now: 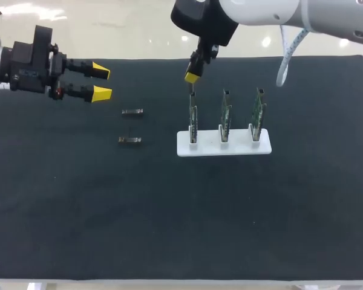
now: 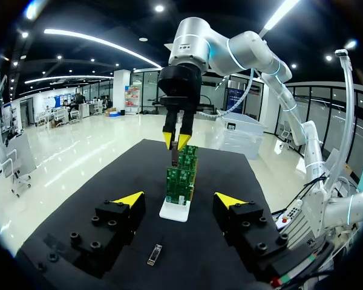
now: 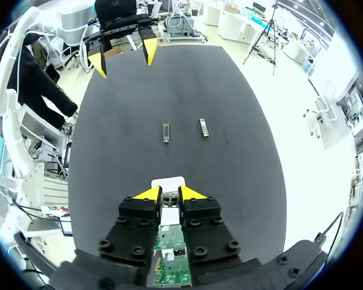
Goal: Pick up the optical module with the left hand, and insert it into the network port with the right hand.
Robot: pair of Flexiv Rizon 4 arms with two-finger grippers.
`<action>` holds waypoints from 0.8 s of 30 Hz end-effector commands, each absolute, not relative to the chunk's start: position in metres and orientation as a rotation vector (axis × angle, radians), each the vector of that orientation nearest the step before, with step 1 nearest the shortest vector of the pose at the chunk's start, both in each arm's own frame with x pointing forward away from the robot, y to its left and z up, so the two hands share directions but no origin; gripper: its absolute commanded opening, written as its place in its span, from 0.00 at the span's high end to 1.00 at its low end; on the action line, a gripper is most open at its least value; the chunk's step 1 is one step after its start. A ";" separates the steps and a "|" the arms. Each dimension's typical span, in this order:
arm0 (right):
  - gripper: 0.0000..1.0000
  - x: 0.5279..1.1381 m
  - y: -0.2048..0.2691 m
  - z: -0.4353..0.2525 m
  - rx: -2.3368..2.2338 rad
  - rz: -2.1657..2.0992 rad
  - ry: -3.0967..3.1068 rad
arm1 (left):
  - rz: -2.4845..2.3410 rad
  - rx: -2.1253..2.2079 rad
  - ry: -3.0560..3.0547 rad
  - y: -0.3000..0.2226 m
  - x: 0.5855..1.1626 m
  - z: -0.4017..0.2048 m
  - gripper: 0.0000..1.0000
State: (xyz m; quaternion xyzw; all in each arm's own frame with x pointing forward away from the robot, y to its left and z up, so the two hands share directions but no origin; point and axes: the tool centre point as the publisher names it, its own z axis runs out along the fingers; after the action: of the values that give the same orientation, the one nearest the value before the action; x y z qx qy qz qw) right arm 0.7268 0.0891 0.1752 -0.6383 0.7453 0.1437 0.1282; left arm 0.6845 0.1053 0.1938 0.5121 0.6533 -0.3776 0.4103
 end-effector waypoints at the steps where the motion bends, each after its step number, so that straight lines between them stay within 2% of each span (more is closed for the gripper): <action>1: 1.00 0.728 0.089 0.170 -1.856 0.424 2.163 | -0.950 1.291 1.647 0.105 0.686 0.194 0.00; 24: 1.00 0.729 0.086 0.176 -1.871 0.408 2.165 | -0.950 1.291 1.647 0.105 0.686 0.194 0.00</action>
State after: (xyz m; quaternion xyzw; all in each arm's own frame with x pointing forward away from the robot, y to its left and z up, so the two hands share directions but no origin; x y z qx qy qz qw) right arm 0.7281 0.0857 0.1762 -0.6420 0.7433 0.1393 0.1262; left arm 0.6845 0.1053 0.1937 0.5121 0.6533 -0.3777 0.4103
